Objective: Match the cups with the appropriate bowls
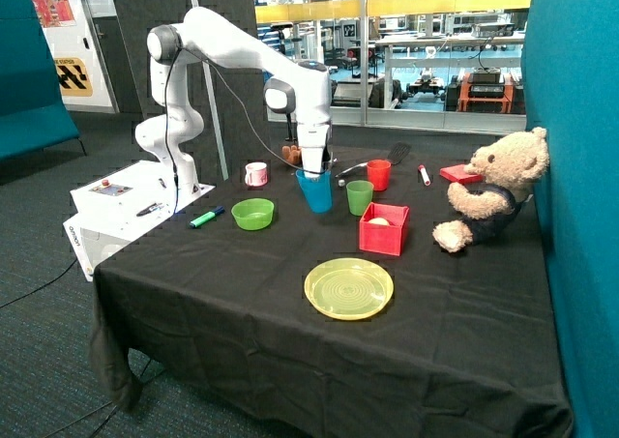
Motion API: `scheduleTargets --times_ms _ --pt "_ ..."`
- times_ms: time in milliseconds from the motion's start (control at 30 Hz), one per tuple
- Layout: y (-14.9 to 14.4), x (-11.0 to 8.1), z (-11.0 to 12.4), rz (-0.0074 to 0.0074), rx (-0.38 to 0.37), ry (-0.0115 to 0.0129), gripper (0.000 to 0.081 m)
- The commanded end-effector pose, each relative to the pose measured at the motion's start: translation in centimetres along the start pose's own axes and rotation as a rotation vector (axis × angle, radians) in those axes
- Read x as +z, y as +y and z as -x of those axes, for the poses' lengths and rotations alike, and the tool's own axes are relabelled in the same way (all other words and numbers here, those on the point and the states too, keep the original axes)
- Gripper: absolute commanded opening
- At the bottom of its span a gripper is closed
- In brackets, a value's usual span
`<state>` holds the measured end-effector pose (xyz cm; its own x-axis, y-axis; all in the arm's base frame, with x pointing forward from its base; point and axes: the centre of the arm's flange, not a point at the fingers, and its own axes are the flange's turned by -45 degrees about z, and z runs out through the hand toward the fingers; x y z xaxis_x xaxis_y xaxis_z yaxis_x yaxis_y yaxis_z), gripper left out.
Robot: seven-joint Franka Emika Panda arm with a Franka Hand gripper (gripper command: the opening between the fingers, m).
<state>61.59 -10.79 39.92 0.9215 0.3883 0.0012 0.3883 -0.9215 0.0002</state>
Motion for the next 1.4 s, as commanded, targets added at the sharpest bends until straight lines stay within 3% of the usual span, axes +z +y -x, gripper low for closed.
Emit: scheduleTargets --times_ms 0,833,1367 --pt "-3.0 -2.0 0.5 -0.0002 -0.050 -0.0012 0.0000" --pt "-13.4 -4.2 0.0 -0.0003 -0.182 -0.0012 0.0000" --pt "-17.2 -4.5 0.8 -0.0003 -0.221 -0.0012 0.0000"
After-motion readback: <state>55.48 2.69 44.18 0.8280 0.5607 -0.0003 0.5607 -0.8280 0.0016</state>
